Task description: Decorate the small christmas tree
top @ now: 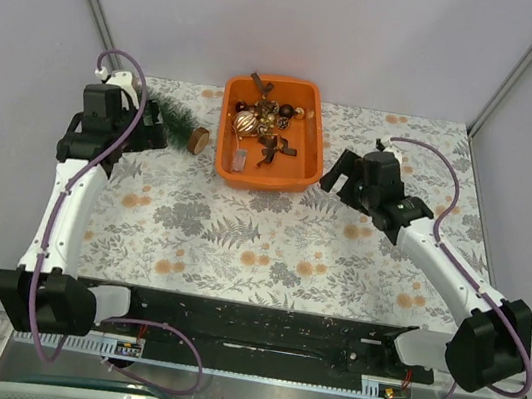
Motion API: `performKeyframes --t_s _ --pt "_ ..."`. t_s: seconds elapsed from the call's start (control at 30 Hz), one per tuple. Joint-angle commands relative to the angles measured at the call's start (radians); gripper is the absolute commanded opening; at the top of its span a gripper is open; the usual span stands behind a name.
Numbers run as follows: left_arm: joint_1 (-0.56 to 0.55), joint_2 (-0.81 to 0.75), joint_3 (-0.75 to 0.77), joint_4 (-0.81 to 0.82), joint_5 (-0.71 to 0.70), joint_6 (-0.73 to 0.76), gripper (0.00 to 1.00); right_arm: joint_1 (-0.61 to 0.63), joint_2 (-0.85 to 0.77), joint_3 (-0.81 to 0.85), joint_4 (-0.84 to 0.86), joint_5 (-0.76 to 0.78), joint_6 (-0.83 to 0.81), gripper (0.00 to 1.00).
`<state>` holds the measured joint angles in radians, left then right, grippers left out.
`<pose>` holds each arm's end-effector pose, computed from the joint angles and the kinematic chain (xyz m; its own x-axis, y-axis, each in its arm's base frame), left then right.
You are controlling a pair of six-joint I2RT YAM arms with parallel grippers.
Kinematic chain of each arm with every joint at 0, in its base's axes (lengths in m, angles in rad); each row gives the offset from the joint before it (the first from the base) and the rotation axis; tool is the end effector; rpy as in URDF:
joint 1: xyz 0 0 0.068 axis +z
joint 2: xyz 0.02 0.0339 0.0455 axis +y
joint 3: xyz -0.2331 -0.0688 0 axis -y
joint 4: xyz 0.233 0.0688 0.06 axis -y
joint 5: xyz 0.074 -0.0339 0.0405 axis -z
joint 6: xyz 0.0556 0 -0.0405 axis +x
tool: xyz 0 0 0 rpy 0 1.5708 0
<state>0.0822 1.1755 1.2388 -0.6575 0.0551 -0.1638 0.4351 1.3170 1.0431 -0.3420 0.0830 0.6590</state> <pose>0.2656 0.0188 0.3307 -0.5445 -0.2082 -0.8125 -0.1270 0.9780 -0.1655 0.2809 0.1255 0.2591 -0.6338 0.3783 -0.6747 0.0372 0.8861 0.4619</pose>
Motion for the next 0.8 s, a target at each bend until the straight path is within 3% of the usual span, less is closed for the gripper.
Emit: performKeyframes --t_s 0.0,0.43,0.77 --pt "0.005 0.047 0.068 0.038 -0.031 -0.075 0.98 0.042 -0.059 -0.049 0.003 0.107 -0.024 1.00" --pt "-0.016 0.340 0.225 0.024 -0.161 -0.143 0.95 0.128 -0.127 -0.049 -0.006 0.212 -0.062 0.99" --pt "-0.015 0.478 0.251 0.088 -0.150 -0.138 0.82 0.143 -0.072 -0.046 0.064 0.182 -0.076 0.99"
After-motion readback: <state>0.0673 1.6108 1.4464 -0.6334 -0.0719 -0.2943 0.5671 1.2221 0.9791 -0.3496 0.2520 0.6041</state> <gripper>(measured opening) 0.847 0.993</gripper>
